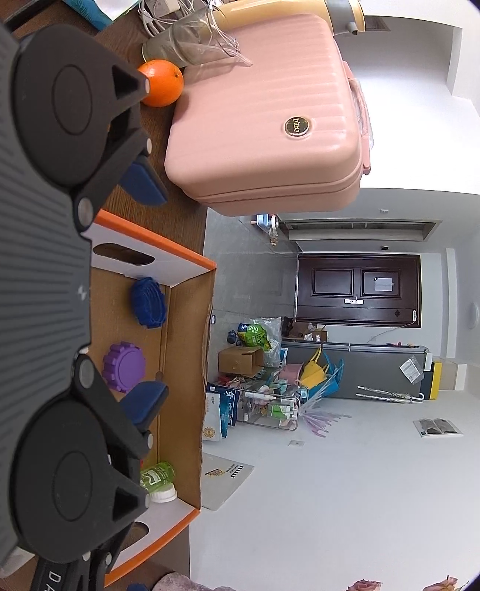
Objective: Organize rigid objects
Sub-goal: 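Withdraw both open grippers from the box back over the table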
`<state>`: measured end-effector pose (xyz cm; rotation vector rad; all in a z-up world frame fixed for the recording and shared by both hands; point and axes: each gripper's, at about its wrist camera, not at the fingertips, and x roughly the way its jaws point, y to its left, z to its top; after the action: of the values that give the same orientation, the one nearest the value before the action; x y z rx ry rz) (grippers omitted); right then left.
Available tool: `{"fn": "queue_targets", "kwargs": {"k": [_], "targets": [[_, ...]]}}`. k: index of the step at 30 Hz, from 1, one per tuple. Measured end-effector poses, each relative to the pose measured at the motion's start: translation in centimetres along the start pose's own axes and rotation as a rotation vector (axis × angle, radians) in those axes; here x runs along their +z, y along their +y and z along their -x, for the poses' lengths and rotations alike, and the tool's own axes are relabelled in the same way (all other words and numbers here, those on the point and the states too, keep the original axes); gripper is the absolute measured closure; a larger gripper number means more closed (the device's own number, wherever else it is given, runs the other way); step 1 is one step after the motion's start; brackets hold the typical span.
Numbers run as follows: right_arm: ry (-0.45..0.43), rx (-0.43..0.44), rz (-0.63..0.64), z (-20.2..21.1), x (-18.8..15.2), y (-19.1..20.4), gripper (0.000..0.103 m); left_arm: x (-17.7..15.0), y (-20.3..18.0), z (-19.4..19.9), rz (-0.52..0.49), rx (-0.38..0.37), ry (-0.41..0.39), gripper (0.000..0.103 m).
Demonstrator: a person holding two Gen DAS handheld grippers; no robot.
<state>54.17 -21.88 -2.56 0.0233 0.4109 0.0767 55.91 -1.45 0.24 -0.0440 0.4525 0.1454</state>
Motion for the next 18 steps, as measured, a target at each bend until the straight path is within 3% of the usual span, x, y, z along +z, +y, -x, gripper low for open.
{"fn": "queue_targets", "kwargs": {"k": [18], "targets": [[-0.038, 0.002, -0.003, 1.7, -0.3, -0.5, 0.000, -0.2, 0.2, 1.3, 0.007, -0.016, -0.010, 0.000]]}}
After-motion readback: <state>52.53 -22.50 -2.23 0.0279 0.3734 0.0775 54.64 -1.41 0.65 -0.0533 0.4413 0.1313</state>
